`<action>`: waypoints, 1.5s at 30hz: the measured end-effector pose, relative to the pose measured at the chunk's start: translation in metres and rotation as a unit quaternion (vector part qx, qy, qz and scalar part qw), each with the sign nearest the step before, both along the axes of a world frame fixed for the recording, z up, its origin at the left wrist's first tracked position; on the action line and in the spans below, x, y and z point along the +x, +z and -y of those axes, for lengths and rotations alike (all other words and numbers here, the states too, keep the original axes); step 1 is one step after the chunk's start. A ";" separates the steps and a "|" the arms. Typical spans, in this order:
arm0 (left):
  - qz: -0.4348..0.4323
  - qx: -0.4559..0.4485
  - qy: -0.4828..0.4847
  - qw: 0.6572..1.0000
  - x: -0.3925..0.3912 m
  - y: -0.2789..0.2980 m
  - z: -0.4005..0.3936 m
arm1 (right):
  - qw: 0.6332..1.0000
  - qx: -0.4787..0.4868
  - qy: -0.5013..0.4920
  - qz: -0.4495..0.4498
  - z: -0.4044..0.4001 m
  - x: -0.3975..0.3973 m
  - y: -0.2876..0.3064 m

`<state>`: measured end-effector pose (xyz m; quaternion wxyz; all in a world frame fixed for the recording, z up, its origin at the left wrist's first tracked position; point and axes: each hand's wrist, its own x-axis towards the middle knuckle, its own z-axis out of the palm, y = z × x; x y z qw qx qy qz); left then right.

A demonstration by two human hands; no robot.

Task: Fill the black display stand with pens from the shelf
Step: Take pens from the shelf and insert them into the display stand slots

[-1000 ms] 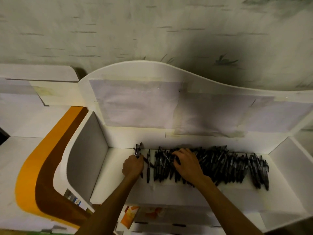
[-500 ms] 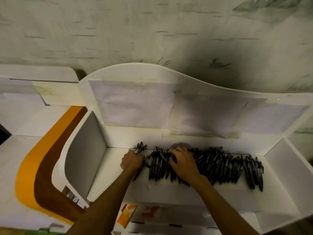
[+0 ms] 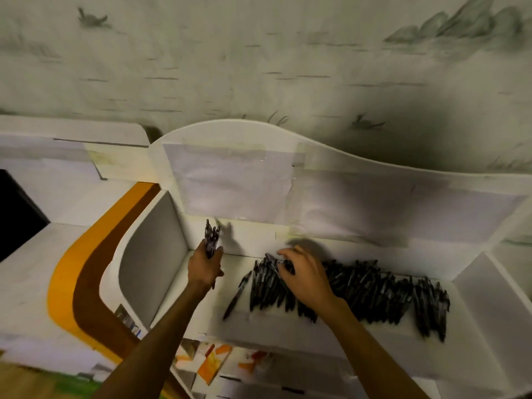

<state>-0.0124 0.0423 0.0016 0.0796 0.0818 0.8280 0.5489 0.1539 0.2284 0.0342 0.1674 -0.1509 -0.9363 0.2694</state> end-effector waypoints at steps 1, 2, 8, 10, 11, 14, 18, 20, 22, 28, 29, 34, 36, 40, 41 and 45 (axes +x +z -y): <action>0.019 0.026 -0.017 0.999 0.005 0.008 0.007 | 1.000 -0.001 0.011 -0.003 0.004 -0.004 0.003; 0.036 0.043 -0.034 0.998 0.011 0.016 0.014 | 1.000 -0.002 0.024 -0.005 0.008 -0.008 0.007; 0.043 0.097 -0.116 0.988 0.052 0.067 0.076 | 0.996 -0.001 0.083 -0.030 0.055 -0.039 0.031; 0.049 0.127 -0.106 0.985 0.062 0.079 0.101 | 0.993 0.004 0.106 -0.050 0.077 -0.049 0.041; 0.055 0.143 -0.095 0.984 0.064 0.083 0.116 | 0.991 0.005 0.120 -0.059 0.091 -0.055 0.046; 0.070 0.185 -0.050 0.979 0.069 0.090 0.166 | 0.985 -0.015 0.157 -0.075 0.136 -0.070 0.062; 0.066 0.229 -0.032 0.971 0.072 0.099 0.241 | 0.978 -0.020 0.187 -0.089 0.205 -0.085 0.075; 0.068 0.236 -0.022 0.969 0.071 0.104 0.285 | 0.974 -0.023 0.198 -0.108 0.248 -0.091 0.084; 0.065 0.240 0.016 0.968 0.068 0.107 0.325 | 0.970 -0.015 0.208 -0.124 0.285 -0.099 0.093; 0.014 0.180 0.077 0.981 0.046 0.111 0.449 | 0.966 -0.013 0.226 -0.129 0.398 -0.127 0.104; 0.011 0.173 0.079 0.982 0.042 0.111 0.468 | 0.965 -0.011 0.227 -0.129 0.415 -0.132 0.104; -0.011 0.151 0.074 0.986 0.026 0.117 0.548 | 0.971 0.013 0.212 -0.113 0.488 -0.158 0.102; -0.015 0.156 0.073 0.985 0.018 0.121 0.571 | 0.971 0.021 0.212 -0.106 0.512 -0.170 0.103; -0.025 0.182 0.070 0.981 -0.010 0.129 0.607 | 0.972 0.039 0.214 -0.092 0.549 -0.200 0.106; -0.029 0.187 0.066 0.980 -0.020 0.130 0.616 | 0.972 0.039 0.213 -0.092 0.557 -0.209 0.107; -0.058 0.174 0.041 0.982 -0.068 0.135 0.643 | 0.971 0.045 0.209 -0.108 0.583 -0.255 0.108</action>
